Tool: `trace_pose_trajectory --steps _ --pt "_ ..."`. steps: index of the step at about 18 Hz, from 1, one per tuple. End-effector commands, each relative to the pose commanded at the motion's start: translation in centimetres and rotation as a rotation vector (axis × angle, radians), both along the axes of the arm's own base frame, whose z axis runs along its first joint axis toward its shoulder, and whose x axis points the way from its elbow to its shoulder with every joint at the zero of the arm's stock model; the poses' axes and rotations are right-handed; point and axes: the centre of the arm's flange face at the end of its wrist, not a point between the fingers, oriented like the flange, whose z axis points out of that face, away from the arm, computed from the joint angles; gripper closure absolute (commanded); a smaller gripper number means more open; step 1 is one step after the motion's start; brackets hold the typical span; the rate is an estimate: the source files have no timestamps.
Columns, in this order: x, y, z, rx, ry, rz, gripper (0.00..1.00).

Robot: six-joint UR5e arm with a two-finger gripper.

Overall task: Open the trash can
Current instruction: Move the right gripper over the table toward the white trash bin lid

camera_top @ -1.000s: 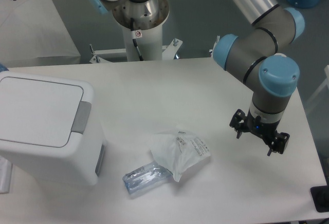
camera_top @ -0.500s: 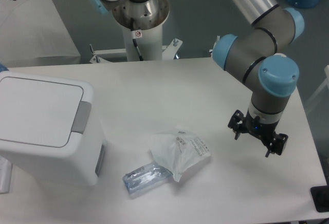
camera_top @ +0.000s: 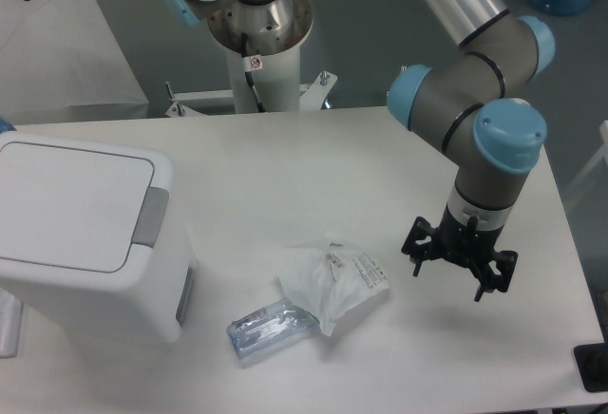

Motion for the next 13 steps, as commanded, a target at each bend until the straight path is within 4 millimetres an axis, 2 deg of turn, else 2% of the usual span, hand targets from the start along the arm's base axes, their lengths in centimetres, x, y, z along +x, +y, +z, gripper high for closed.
trace_pose_trajectory --steps 1,5,6,7,9,11,13 --pt "-0.1 0.2 1.0 0.013 0.002 0.018 0.00" --pt "1.9 1.1 4.6 0.115 -0.063 0.103 0.00" --pt "2.6 1.4 5.8 0.157 -0.080 0.099 0.00" --pt "4.0 1.6 7.9 0.210 -0.095 0.079 0.00" --pt "5.2 2.1 9.2 0.254 -0.125 0.068 0.00" --pt "8.0 3.3 11.6 0.275 -0.133 0.072 0.00" --pt "11.6 5.2 12.7 0.279 -0.161 0.072 0.00"
